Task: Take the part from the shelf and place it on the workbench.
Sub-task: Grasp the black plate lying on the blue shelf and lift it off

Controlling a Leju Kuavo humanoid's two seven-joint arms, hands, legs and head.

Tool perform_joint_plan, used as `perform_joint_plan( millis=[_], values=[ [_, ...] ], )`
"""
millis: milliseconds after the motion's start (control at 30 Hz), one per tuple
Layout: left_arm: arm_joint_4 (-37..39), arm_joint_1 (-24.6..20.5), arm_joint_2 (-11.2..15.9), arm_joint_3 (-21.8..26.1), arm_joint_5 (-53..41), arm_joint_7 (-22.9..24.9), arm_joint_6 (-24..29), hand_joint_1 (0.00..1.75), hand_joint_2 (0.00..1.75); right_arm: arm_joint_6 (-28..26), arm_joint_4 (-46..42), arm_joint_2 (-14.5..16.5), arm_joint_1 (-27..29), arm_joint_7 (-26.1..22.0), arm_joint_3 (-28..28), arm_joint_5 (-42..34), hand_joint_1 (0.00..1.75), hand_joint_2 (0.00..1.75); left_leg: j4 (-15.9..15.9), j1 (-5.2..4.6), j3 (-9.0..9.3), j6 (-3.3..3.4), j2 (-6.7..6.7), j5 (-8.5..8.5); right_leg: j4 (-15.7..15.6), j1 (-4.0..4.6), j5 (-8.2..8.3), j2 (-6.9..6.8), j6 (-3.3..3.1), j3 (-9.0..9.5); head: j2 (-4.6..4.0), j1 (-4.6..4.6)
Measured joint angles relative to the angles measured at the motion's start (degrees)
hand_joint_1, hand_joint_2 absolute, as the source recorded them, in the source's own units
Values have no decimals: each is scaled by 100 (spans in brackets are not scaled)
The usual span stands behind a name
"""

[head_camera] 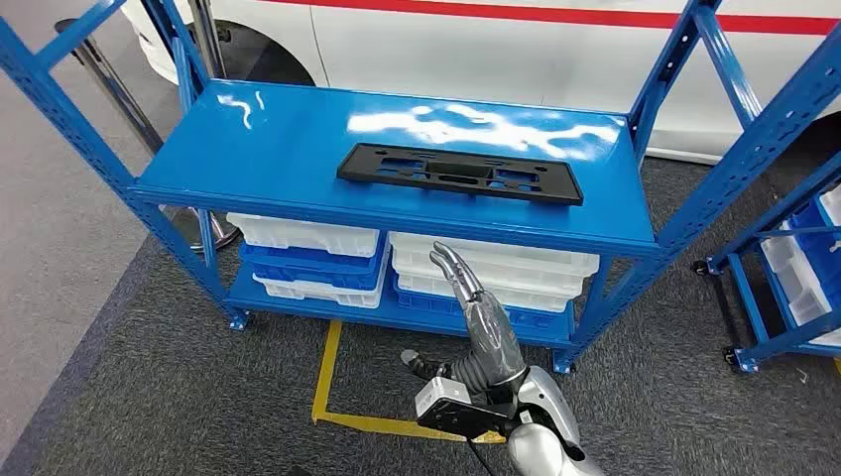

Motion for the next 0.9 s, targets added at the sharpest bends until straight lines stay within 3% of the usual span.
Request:
perform_joint_plan(
  millis=[100, 167, 233, 267, 300, 367, 433, 467, 600, 667, 733, 767, 800, 833, 900],
  values=[
    [-1, -10, 2, -2, -8, 1, -24, 0, 0, -13, -9, -1, -3, 11, 0, 46, 0, 175, 131, 3, -38, -66, 2, -102, -63, -46, 3, -1, -72, 66, 0, -3],
    [-1, -11, 3, -4, -19, 1, -28, 0, 0, -23, -13, -1, -3, 19, 0, 77, 0, 175, 679, 15, -297, -108, -3, -372, -91, -59, -17, -15, -131, 123, 0, -7],
    [0, -1, 2, -4, -25, 2, -27, 0, 0, -39, -13, -2, 8, 24, -1, 102, 0, 175, 1418, 20, -702, -137, -3, -631, -87, -53, -54, -22, -165, 160, 0, -9],
    [0, 6, 2, -4, -25, 4, -27, 0, 0, -51, -13, -3, 16, 26, -1, 118, 0, 175, 1606, 21, -830, -145, -3, -629, -85, -51, -76, -17, -167, 184, 0, -9],
    [0, 11, 3, -4, -25, 8, -24, 0, 0, -68, -13, -3, 22, 26, -3, 129, 0, 175, 1573, 22, -854, -146, -2, -509, -84, -51, -102, -9, -161, 216, 0, -9],
    [0, 14, 5, -4, -25, 14, -16, 0, 0, -103, -14, -3, 29, 26, -13, 149, 0, 175, 931, 24, -617, -120, -2, -45, -82, -53, -167, 9, -131, 304, 0, -8],
    [0, 6, 8, -5, -27, 19, -10, 0, 0, -131, -19, -5, 29, 29, -32, 179, 0, 175, 281, 4, -327, -64, -6, 213, -70, -33, -234, 17, -72, 358, 0, -7],
    [0, 0, 9, -5, -28, 22, -10, 0, 0, -143, -25, -7, 29, 32, -43, 203, 0, 175, 132, -7, -261, -34, -9, 223, -70, -23, -255, 18, -41, 364, 0, -4],
    [0, 0, 9, -7, -42, 35, -12, 0, 0, -225, -74, -27, 24, 45, -104, 348, 0, 175, 26, 1, -161, 118, -20, 147, 92, -26, -312, 6, 70, 343, 0, -3],
    [0, -5, 9, -8, -43, 39, -12, 0, 0, -257, -93, -42, 15, 51, -137, 412, 0, 175, -2, 10, -87, 179, -17, 118, 587, -43, -538, -6, 117, 80, 0, -2],
    [0, -12, 9, -10, -43, 48, -13, 0, 0, -287, -98, -63, 23, 60, -156, 458, 0, 175, -1, 3, -39, 211, -17, 70, 1304, -51, -801, -9, 154, -376, 0, -2],
    [0, -12, 9, -10, -43, 54, -14, 0, 0, -301, -98, -77, 32, 65, -165, 476, 0, 175, 0, -1, -9, 215, -19, 42, 1520, -54, -825, -9, 159, -554, 0, -2],
    [0, -9, 9, -11, -44, 61, -15, 0, 0, -313, -101, -88, 38, 69, -174, 494, 0, 175, 0, -4, 33, 212, -22, 9, 1539, -55, -730, -9, 154, -640, 0, -2],
    [0, -6, 8, -11, -46, 66, -17, 0, 0, -321, -105, -99, 39, 73, -185, 512, 0, 175, 0, -6, 87, 205, -26, -29, 1333, -54, -513, -9, 138, -611, 0, -2],
    [2, -3, 3, -14, -55, 73, -19, 0, 0, -328, -121, -118, 38, 82, -210, 541, 0, 175, -4, -8, 209, 178, -33, -112, 611, -34, -12, -13, 77, -372, 0, -3]
  ],
)
